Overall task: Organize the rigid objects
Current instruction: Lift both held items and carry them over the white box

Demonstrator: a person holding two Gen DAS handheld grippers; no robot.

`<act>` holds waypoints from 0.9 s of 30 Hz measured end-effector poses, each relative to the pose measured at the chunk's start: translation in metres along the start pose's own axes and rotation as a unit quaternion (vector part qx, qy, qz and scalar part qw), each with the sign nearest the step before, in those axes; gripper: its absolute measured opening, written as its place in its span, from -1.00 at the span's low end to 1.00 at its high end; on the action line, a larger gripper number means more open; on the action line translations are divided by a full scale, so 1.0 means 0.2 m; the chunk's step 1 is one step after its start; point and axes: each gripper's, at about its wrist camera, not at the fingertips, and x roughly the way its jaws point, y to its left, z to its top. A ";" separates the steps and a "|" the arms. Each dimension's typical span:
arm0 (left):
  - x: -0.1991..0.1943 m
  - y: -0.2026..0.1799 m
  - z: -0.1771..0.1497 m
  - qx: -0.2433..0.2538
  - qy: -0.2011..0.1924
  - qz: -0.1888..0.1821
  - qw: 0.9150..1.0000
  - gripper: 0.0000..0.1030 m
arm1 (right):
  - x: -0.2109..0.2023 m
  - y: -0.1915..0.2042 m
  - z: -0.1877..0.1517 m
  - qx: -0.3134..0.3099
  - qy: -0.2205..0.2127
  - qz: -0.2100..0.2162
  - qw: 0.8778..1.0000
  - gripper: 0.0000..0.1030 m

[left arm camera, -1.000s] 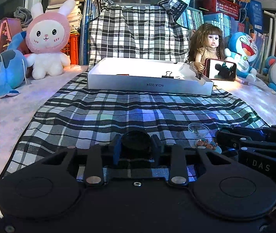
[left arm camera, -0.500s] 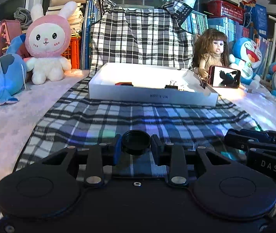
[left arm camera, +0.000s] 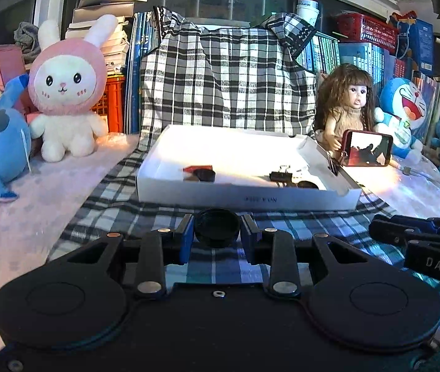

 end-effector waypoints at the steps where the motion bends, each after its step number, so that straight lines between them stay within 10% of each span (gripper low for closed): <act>1: 0.02 0.01 0.02 -0.001 -0.001 -0.002 1.000 -0.41 | 0.01 -0.01 0.02 0.000 0.000 -0.001 1.000 -0.28; 27: 0.71 0.24 0.44 -0.042 0.058 -0.018 0.997 -0.41 | 0.61 -0.13 0.47 0.041 0.067 0.002 0.997 -0.28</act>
